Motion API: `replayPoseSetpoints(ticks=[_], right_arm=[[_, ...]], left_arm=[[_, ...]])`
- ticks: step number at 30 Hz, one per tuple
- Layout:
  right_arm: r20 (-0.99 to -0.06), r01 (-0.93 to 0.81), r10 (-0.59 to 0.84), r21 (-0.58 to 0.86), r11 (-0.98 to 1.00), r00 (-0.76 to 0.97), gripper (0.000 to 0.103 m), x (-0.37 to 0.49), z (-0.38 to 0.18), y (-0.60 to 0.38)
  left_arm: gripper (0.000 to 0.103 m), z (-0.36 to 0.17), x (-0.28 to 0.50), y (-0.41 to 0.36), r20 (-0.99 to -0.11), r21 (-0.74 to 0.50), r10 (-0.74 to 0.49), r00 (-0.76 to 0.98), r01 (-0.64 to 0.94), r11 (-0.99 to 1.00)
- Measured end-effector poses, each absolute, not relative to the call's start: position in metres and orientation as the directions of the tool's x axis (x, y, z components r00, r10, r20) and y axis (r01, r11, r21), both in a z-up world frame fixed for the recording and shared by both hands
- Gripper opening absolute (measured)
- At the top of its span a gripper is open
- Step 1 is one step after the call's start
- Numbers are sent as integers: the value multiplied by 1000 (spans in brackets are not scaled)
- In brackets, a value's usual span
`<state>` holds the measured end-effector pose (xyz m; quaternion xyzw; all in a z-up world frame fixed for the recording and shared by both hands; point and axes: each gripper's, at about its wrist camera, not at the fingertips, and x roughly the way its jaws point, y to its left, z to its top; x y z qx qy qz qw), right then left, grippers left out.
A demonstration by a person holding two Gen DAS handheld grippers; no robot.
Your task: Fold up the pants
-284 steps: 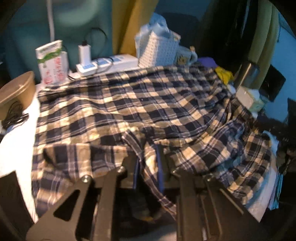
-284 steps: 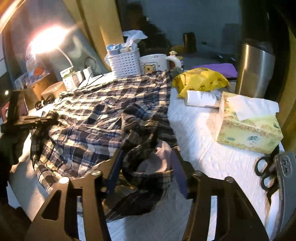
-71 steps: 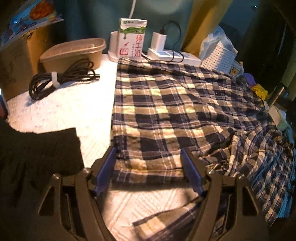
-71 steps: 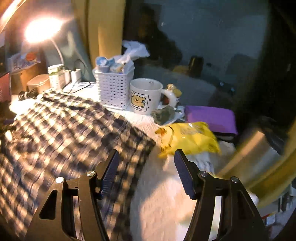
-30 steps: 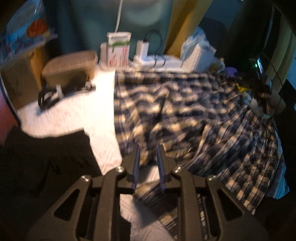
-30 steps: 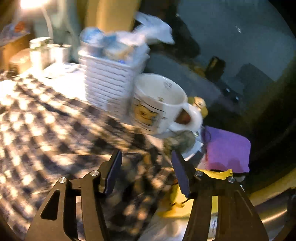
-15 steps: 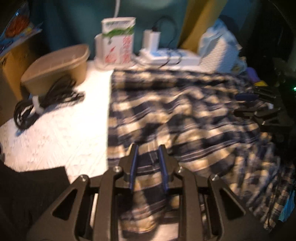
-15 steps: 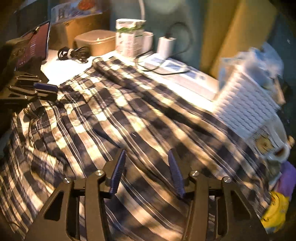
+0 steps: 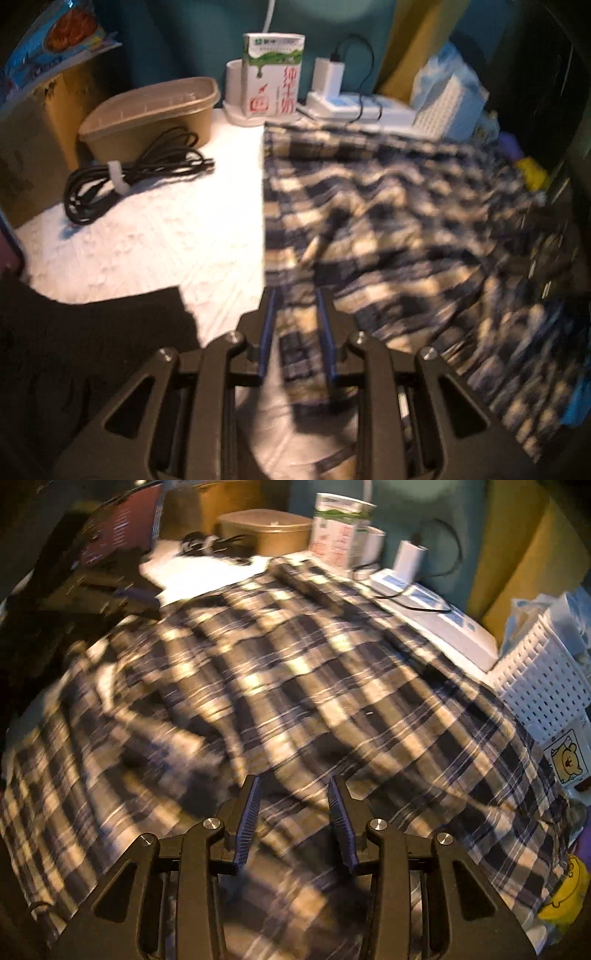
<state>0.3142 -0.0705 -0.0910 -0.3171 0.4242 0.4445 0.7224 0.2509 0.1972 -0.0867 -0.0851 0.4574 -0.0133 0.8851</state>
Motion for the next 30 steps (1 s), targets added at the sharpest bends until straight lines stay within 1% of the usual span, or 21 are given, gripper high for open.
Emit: replayPoseSetpoints(ticks=[3, 6, 10, 15, 18, 20, 21, 23, 30], right_arm=[[-894, -919, 373, -94, 383, 247, 42, 300, -90, -72], [-882, -911, 391, -93, 402, 262, 42, 299, -83, -78], [-857, -881, 410, -102, 461, 313, 42, 310, -71, -89], [-807, -811, 422, -115, 573, 412, 42, 336, -58, -108], [-792, -773, 421, -99, 627, 443, 42, 352, -56, -122], [-787, -759, 424, -85, 645, 448, 42, 358, -55, -130], [-785, -757, 424, -85, 648, 451, 42, 359, -56, -131], [-779, -756, 431, -83, 649, 455, 42, 357, -54, -135], [-752, -747, 442, -98, 658, 488, 42, 346, -42, -152]], left_arm=[[25, -80, 265, 203, -779, -226, -137, 612, -69, 972], [26, -82, 287, 206, -780, -252, -148, 608, -89, 964], [27, -87, 314, 202, -800, -180, -90, 593, -94, 979], [27, -98, 328, 192, -813, -132, -71, 577, -64, 989], [26, -99, 326, 188, -798, -101, -55, 600, -42, 994], [24, -99, 324, 187, -791, -84, -54, 610, -20, 996], [15, -100, 324, 187, -790, -69, -46, 611, -15, 997], [9, -100, 322, 185, -791, -54, -35, 611, -13, 998], [7, -96, 313, 194, -772, 25, 66, 632, -74, 997]])
